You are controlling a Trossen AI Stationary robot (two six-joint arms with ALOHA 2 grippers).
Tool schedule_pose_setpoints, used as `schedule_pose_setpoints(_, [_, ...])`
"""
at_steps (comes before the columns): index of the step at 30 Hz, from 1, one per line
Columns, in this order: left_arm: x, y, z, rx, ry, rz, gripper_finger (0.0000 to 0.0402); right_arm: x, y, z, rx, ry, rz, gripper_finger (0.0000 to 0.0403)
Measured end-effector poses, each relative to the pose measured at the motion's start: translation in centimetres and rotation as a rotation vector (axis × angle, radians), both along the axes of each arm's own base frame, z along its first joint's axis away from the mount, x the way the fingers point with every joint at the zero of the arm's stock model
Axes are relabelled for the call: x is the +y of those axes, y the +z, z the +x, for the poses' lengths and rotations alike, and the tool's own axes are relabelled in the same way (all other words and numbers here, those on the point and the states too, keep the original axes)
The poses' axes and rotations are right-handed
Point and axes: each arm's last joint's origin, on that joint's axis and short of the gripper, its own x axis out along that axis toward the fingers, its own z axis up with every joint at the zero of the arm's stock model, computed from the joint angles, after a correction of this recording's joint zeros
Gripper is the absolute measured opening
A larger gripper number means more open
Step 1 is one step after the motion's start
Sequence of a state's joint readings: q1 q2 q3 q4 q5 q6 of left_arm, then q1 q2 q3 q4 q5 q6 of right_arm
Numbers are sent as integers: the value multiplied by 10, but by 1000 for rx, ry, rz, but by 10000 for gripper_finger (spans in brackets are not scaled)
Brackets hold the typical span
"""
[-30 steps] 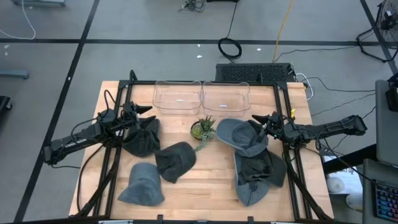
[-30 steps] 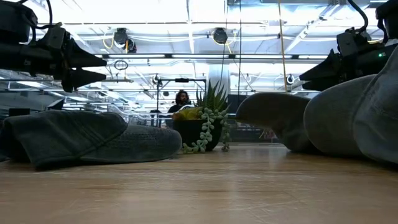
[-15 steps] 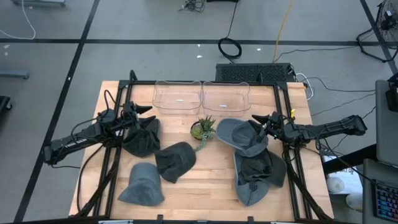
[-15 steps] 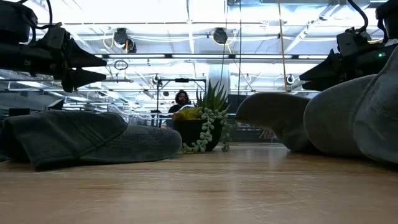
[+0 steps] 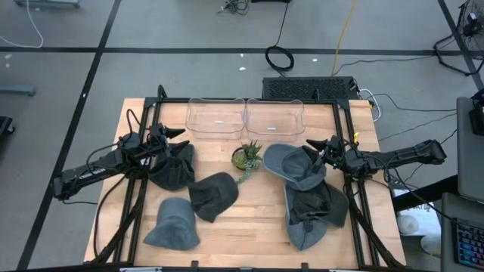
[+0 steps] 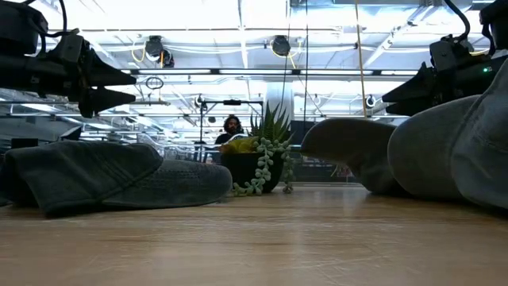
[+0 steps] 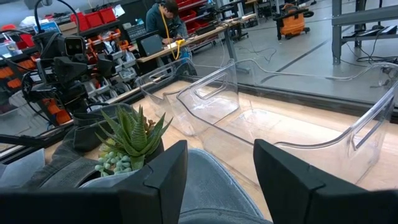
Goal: Pick & Place hat
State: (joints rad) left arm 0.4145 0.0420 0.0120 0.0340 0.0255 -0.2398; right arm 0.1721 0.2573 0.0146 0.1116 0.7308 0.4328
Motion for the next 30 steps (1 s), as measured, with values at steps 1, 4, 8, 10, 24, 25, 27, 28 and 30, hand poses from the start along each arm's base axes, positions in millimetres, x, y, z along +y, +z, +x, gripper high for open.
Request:
schedule_pose_setpoints(1, [0,0,0,0,0,0,306,0,0,0,0,2,0,172])
schedule_pose_setpoints(4, [0,0,0,0,0,0,306,0,0,0,-5,2,2,173])
schedule_pose_setpoints(8, [0,0,0,0,0,0,306,0,0,0,-6,13,6,196])
schedule_pose_setpoints(10, [0,0,0,0,0,0,306,1,0,1,-7,31,10,219])
schedule_pose_setpoints(24, [0,0,0,0,0,0,306,4,40,4,-72,147,-94,312])
schedule_pose_setpoints(25, [0,0,0,0,0,0,306,4,46,5,-78,146,-101,312])
schedule_pose_setpoints(27, [0,0,0,1,1,0,306,4,55,5,-80,147,-113,312])
schedule_pose_setpoints(28, [0,0,0,0,0,0,306,4,61,6,-87,146,-118,312])
schedule_pose_setpoints(30, [0,0,0,-1,0,0,306,4,73,6,-102,142,-129,312])
